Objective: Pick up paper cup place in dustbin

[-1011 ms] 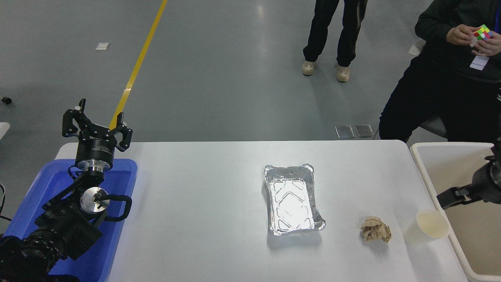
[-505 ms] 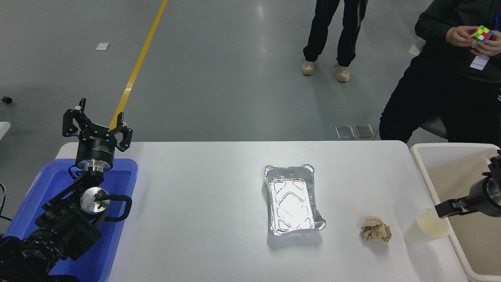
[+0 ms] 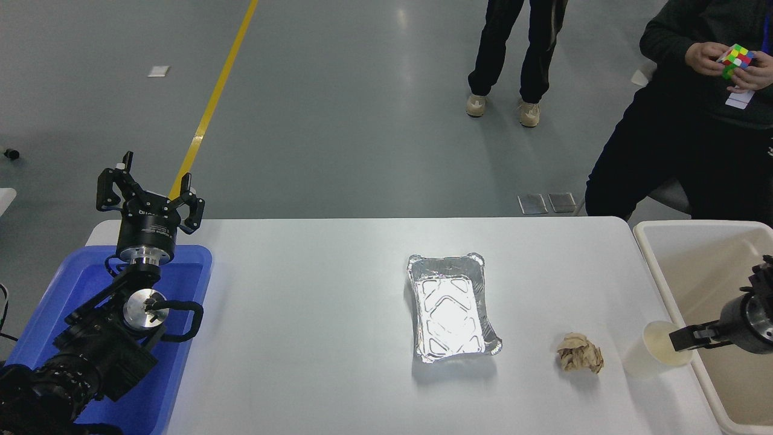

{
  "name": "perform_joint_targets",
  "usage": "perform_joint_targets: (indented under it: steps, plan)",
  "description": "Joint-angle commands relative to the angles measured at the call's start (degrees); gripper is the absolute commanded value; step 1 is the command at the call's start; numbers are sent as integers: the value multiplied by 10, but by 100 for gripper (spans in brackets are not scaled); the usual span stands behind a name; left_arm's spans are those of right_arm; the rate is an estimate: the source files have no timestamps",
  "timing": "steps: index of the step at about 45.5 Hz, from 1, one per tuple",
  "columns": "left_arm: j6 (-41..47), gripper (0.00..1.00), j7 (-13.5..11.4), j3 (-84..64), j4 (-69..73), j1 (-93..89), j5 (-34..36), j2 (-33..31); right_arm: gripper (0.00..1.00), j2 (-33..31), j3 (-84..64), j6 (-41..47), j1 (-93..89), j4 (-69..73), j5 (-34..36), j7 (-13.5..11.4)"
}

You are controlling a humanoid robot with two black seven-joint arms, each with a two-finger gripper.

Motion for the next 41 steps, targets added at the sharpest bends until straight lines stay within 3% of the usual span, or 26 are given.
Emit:
perform_joint_targets:
  steps: [1, 5, 13, 21, 25, 33, 41]
  plan:
    - [0, 99, 0, 0, 0, 0, 0, 0, 79, 28, 3, -16, -31, -43, 3, 1]
    - [0, 99, 0, 0, 0, 0, 0, 0, 72, 36, 4, -16, -37, -47, 16, 1]
    - [0, 99, 0, 0, 0, 0, 0, 0, 43, 41, 5, -16, -39, -47, 23, 2]
    - [0, 99, 0, 0, 0, 0, 0, 0, 29, 41, 5, -16, -43, -46, 23, 3]
    - [0, 99, 0, 0, 0, 0, 0, 0, 0, 41, 5, -15, -44, -46, 22, 7]
    - [0, 99, 0, 0, 0, 0, 0, 0, 0, 41, 9, -14, -43, -40, 24, 9]
    - [0, 99, 0, 0, 0, 0, 0, 0, 0, 29, 19, -3, -34, -32, 24, 33]
